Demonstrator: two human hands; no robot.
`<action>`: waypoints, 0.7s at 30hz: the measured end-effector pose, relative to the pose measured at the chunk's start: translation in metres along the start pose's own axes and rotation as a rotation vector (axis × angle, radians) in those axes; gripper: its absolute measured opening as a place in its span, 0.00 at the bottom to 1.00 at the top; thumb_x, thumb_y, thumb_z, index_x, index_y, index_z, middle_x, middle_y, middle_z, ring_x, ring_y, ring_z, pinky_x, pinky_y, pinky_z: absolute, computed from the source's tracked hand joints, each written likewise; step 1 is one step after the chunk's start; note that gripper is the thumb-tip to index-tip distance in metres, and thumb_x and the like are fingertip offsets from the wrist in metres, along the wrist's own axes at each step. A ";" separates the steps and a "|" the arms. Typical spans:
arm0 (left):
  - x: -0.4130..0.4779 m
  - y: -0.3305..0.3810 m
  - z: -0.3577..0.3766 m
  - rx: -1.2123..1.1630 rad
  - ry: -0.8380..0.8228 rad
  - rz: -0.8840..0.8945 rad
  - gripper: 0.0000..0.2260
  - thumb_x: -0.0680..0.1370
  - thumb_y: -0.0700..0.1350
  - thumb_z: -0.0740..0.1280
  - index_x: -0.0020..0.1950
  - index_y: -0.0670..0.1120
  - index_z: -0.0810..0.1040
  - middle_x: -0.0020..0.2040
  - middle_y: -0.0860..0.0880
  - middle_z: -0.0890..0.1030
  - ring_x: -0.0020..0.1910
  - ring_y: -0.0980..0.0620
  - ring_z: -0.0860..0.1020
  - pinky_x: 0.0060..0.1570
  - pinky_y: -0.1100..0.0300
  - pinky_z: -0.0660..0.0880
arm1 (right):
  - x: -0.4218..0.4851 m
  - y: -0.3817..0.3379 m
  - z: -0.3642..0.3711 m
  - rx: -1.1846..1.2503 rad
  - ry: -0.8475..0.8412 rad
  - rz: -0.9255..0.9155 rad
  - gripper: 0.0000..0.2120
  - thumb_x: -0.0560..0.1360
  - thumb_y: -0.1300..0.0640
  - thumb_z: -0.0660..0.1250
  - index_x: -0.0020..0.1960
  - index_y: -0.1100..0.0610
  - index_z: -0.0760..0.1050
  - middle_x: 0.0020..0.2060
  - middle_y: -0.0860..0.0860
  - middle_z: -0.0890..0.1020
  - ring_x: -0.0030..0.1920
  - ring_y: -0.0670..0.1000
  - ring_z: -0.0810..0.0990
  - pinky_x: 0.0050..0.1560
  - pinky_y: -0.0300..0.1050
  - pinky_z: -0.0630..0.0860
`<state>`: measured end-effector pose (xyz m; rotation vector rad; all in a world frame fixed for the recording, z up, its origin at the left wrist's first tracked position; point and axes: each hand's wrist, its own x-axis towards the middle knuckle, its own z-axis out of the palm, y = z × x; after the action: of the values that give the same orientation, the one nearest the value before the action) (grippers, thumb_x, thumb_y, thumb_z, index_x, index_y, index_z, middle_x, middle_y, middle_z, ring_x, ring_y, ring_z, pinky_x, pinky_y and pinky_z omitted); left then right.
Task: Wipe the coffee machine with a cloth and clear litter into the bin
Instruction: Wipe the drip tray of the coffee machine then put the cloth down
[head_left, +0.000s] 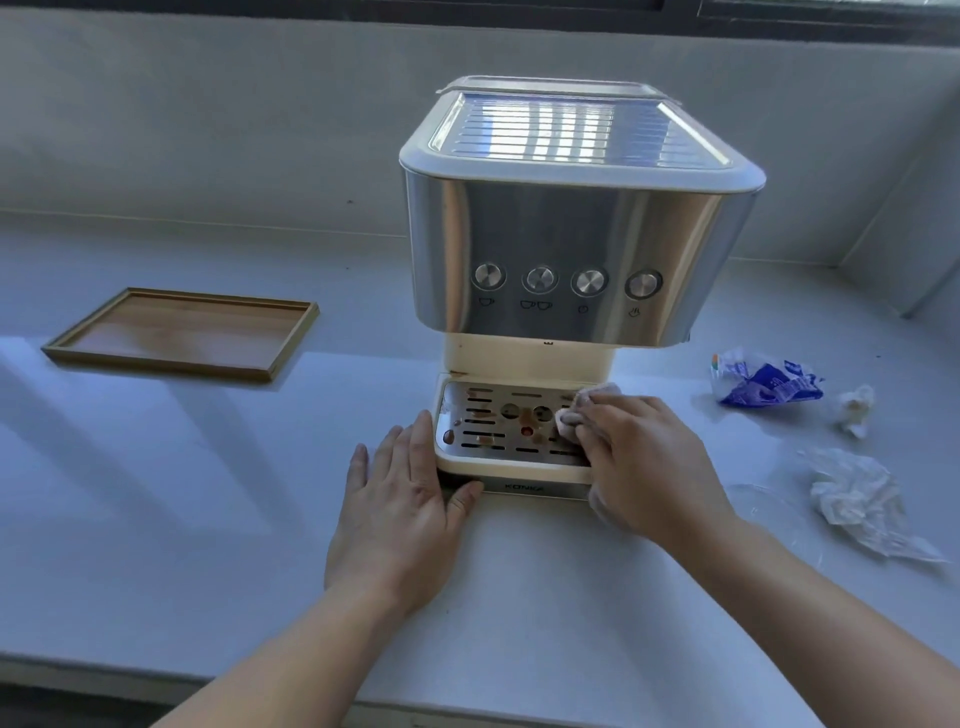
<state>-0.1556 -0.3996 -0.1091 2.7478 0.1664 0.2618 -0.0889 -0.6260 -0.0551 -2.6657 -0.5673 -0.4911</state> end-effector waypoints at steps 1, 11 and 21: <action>0.000 0.000 -0.001 -0.003 -0.002 -0.003 0.35 0.78 0.68 0.45 0.79 0.52 0.39 0.80 0.52 0.56 0.79 0.54 0.47 0.79 0.50 0.40 | 0.008 -0.002 0.000 -0.016 -0.031 0.037 0.08 0.78 0.58 0.63 0.47 0.50 0.81 0.49 0.47 0.83 0.48 0.55 0.78 0.48 0.44 0.74; 0.002 0.002 0.000 0.032 -0.001 -0.004 0.35 0.78 0.68 0.45 0.79 0.52 0.39 0.80 0.51 0.56 0.79 0.53 0.48 0.79 0.50 0.41 | 0.025 -0.012 0.007 0.021 -0.046 -0.013 0.11 0.76 0.59 0.64 0.51 0.48 0.83 0.48 0.42 0.85 0.50 0.51 0.79 0.46 0.40 0.69; 0.001 0.003 -0.003 0.022 -0.002 0.006 0.36 0.78 0.67 0.45 0.80 0.51 0.40 0.80 0.51 0.57 0.79 0.52 0.50 0.79 0.50 0.42 | 0.062 -0.003 0.000 0.376 -0.270 0.159 0.09 0.79 0.51 0.61 0.45 0.48 0.80 0.34 0.43 0.84 0.38 0.44 0.81 0.40 0.43 0.74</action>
<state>-0.1546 -0.4013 -0.1044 2.7707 0.1608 0.2601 -0.0371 -0.6045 -0.0290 -2.3978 -0.4629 0.0247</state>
